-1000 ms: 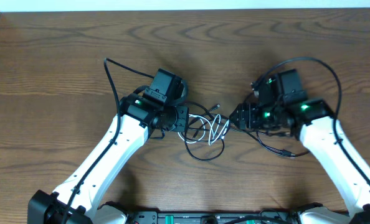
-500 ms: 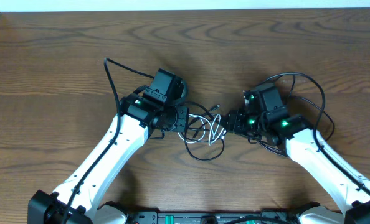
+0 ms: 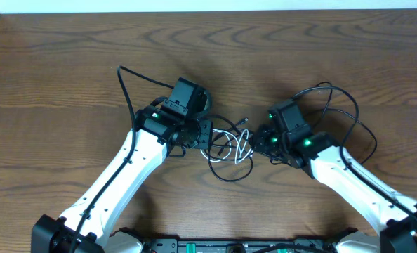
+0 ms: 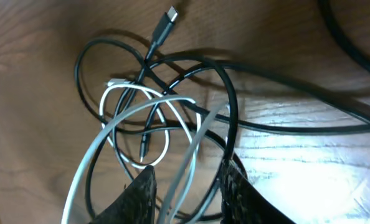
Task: Untangle cables
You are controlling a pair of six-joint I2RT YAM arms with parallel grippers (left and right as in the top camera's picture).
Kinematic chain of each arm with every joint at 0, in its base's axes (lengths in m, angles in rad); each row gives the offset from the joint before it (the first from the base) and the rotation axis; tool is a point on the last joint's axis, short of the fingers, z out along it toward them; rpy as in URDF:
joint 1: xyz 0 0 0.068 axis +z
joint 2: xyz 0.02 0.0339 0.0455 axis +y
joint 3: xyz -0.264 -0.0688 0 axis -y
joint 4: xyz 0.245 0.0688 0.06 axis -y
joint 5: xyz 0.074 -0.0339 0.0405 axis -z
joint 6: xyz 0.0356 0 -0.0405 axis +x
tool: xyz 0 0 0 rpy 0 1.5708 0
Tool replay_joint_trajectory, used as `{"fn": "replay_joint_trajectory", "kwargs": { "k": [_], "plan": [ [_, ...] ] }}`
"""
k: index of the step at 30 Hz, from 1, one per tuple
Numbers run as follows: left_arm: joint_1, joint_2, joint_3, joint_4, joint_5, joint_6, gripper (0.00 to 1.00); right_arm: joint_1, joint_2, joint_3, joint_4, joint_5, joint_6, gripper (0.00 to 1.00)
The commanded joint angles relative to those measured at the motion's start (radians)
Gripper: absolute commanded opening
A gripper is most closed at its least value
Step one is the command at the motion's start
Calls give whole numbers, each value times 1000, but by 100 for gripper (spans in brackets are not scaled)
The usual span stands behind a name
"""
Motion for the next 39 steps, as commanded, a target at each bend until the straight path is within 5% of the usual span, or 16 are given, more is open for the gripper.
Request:
{"fn": "replay_joint_trajectory", "kwargs": {
  "k": [1, 4, 13, 22, 32, 39],
  "plan": [
    [3, 0, -14, 0, -14, -1, 15, 20, 37, -7, 14, 37, 49, 24],
    [3, 0, -14, 0, -14, -1, 15, 23, 47, -7, 59, 38, 57, 1],
    [3, 0, -14, -3, -14, -1, 15, -72, -40, 54, 161, -117, -223, 1],
    [3, 0, -14, 6, -13, -2, 16, -220, -183, 272, -138, -81, -455, 1],
    [1, 12, -14, 237, 235, -3, 22, -252, -206, 317, -211, 38, -467, 1],
    [-50, 117, -14, 370, 366, -112, 27, -252, -206, 317, -260, 91, -467, 1]
  ]
}}
